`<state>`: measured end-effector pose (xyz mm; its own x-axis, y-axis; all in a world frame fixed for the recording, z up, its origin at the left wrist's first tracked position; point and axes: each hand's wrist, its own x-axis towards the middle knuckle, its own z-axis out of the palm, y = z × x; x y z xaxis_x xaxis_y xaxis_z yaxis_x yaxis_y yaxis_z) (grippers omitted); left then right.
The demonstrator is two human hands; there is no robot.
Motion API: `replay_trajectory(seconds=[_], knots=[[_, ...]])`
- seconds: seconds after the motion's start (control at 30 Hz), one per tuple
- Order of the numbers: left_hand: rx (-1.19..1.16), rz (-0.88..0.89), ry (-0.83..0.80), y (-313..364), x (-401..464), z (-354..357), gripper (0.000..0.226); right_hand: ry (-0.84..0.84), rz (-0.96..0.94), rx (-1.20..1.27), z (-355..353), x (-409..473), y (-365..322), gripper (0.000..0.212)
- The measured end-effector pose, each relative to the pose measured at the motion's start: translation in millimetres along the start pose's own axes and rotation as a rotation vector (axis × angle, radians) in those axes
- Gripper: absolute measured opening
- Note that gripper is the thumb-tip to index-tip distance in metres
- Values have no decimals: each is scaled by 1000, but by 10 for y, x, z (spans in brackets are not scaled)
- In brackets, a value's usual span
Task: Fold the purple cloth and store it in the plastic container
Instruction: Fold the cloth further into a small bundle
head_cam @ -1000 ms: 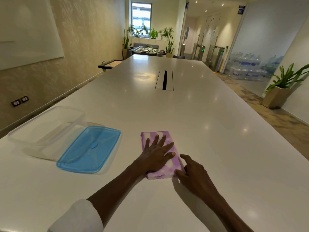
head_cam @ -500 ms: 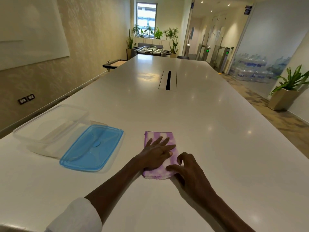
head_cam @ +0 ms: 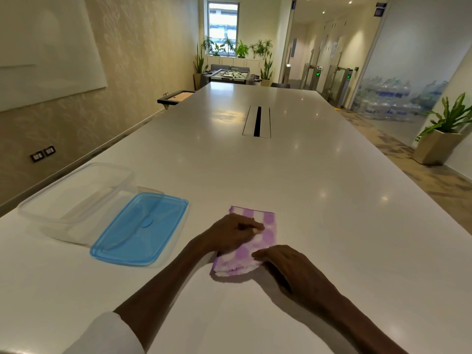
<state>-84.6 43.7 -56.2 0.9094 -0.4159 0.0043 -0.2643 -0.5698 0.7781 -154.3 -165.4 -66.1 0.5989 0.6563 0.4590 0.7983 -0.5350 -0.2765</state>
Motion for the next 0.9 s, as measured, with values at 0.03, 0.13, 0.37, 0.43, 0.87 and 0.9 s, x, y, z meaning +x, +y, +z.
replay_trajectory(seconds=[0.03,0.13,0.37,0.43,0.87,0.9], knots=[[-115,-39,34,31,-41,-50,27,-4,31,6,-38,16,-21,21],[-446,-33,82,74,-175,-176,33,70,133,72,-151,92,-64,19],[-656,20,-67,79,-444,-319,60,326,407,304,-159,265,80,10],[-601,47,-63,114,-458,-320,42,348,466,334,-147,329,149,10],[-413,-140,429,38,-74,-148,25,355,799,554,-53,652,437,16],[-402,-159,445,43,-38,-138,27,360,801,527,-19,670,480,17]])
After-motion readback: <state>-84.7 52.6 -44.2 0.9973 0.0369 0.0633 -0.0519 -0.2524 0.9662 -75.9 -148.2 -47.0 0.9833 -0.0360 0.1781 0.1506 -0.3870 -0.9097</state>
